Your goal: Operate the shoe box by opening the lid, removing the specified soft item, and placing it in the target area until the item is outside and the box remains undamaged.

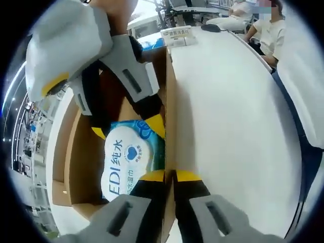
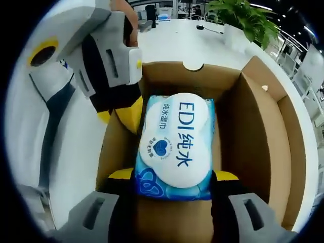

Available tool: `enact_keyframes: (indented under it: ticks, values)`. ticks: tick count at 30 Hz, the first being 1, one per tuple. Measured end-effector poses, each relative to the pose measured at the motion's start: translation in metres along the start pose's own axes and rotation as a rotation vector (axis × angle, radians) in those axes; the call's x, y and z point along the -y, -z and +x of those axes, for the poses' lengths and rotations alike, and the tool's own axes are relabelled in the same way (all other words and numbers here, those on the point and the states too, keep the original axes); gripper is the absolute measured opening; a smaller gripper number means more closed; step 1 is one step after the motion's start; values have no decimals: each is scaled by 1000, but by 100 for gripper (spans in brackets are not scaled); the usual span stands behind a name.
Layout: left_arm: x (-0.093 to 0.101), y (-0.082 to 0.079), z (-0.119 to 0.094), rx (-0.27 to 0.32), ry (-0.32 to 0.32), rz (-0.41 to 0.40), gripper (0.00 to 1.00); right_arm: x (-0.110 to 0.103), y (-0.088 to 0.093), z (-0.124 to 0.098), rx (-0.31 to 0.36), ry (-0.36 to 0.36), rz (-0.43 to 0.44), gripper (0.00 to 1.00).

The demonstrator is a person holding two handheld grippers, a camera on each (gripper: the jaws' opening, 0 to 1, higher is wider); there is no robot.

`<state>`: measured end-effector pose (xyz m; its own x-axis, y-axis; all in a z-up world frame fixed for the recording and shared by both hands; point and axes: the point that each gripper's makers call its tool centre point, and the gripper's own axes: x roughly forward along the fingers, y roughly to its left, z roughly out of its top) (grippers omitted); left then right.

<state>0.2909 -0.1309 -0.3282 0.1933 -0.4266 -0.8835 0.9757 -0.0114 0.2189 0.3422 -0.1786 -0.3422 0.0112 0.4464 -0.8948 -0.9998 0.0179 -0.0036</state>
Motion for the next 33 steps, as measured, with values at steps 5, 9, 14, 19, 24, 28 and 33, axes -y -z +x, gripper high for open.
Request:
enact_keyframes:
  ticks: [5, 9, 14, 19, 24, 28, 33]
  values:
    - [0, 0, 0, 1, -3, 5, 4, 1, 13, -7, -13, 10, -2, 58]
    - [0, 0, 0, 3, -8, 3, 4, 3, 25, -13, -20, 19, -1, 58]
    - [0, 0, 0, 3, -7, 9, 4, 4, 40, -21, -27, 23, 7, 58]
    - [0, -1, 0, 2, -5, 13, 4, 3, 53, -28, -44, 24, 9, 58]
    - [0, -1, 0, 4, -7, 15, 4, 4, 61, -32, -78, 15, -12, 58]
    - [0, -2, 0, 4, -9, 12, 4, 3, 61, -30, -106, 11, -9, 60]
    - [0, -2, 0, 1, -14, 11, 5, 3, 61, -18, -139, 19, -21, 65]
